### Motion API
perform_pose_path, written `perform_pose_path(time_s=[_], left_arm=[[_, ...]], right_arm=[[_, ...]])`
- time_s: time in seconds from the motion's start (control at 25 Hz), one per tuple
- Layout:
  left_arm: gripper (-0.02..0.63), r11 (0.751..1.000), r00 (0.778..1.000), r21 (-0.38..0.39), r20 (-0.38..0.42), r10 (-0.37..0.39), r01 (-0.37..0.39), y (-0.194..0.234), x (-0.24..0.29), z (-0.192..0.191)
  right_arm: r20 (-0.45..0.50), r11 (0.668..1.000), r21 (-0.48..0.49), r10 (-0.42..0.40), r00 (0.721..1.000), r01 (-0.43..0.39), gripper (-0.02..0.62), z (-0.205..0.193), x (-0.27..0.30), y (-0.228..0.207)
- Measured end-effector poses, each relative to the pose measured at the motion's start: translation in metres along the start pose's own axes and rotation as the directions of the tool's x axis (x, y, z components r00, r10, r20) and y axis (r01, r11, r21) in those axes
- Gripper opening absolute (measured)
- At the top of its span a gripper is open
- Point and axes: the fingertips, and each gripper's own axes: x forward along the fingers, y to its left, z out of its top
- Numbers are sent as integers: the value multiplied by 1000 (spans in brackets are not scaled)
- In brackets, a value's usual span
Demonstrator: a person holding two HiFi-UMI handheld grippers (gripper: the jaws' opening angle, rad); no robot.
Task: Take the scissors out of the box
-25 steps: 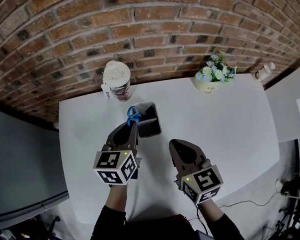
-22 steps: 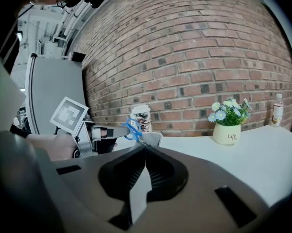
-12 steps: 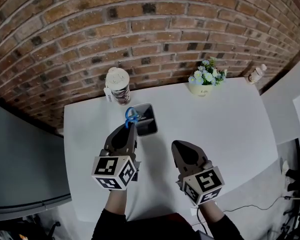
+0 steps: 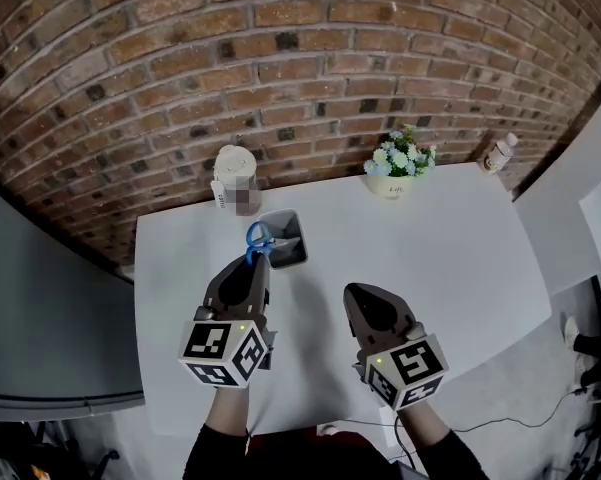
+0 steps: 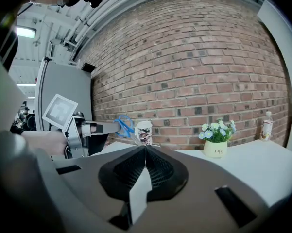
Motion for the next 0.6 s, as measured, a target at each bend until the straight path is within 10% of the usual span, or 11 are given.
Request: perform_pose_path(time_s=[0.6], left_arm=[[29, 999, 999, 32, 39, -13, 11, -39, -55, 4]], right_arm=[[65, 999, -18, -29, 998, 30, 9, 8, -60, 10]])
